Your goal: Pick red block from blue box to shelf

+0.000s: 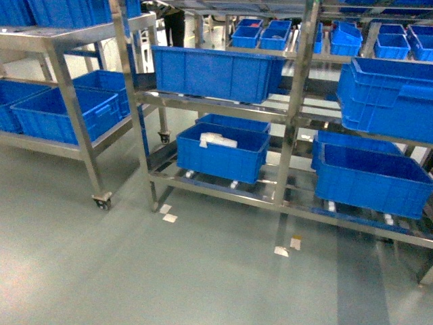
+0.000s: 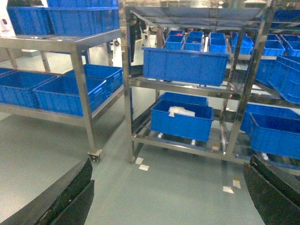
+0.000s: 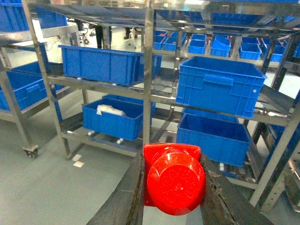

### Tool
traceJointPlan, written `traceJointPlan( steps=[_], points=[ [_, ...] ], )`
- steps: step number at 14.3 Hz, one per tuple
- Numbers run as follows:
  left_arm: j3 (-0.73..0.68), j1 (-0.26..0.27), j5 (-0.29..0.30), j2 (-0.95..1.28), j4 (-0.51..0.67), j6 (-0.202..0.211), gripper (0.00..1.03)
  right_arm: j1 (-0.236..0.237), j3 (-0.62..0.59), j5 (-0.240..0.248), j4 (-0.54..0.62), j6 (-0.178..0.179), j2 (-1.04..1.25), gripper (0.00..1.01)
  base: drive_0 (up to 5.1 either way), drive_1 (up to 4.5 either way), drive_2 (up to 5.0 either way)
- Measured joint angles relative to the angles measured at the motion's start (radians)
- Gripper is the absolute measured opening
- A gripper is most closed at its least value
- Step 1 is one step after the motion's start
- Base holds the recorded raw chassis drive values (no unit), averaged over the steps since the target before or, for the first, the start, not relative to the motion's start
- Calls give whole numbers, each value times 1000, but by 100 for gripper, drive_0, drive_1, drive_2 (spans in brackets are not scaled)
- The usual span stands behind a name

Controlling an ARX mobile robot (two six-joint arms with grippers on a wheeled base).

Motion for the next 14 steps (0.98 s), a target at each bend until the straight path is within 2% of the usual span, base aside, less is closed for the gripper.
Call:
traceJointPlan(
  steps=[14],
  points=[
    [0,0,0,0,0,0,98,0,0,0,0,0,0,24,-148,-148,-148]
  ],
)
